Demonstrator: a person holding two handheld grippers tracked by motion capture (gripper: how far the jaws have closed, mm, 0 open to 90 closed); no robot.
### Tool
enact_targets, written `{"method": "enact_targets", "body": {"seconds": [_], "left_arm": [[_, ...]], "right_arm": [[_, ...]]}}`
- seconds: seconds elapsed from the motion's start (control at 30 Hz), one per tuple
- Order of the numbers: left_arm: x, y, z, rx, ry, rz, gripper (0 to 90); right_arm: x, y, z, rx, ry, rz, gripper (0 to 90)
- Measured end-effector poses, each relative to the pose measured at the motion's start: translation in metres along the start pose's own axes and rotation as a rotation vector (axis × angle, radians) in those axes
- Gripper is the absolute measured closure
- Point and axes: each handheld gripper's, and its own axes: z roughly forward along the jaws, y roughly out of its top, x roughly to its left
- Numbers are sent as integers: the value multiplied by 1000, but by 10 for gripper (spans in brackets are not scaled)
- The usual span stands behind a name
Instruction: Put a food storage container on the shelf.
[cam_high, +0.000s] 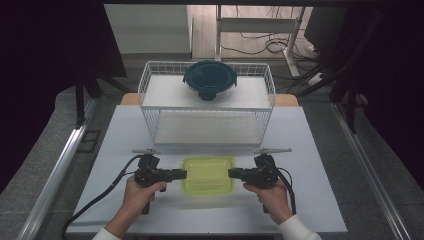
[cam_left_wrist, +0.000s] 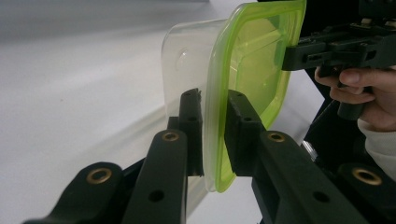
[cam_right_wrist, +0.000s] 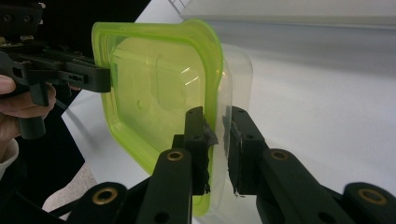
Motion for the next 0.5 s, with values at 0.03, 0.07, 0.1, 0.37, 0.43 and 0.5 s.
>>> {"method": "enact_targets", "body": {"seconds": [0.03,0.07,0.1,0.37,0.43,0.5], "left_arm": [[0,0,-1,-2,0,1,785],[-1,0,-1,-4,-2,2,785],[-1,1,-2,-6,-2,5,786],[-6,5,-9,-24,-5,25,786],[-8,6,-10,-30,-5,31,786],[-9,8,-12,-32,-4,34,786]], "right_arm": [[1,1,-1,-4,0,-3,787],[2,1,-2,-8,1,-7,787],[4,2,-3,-15,0,-15,786],[10,8,-9,-38,4,-44,785],[11,9,-11,-41,4,-48,786],[12,10,-12,-47,6,-55,786]]}}
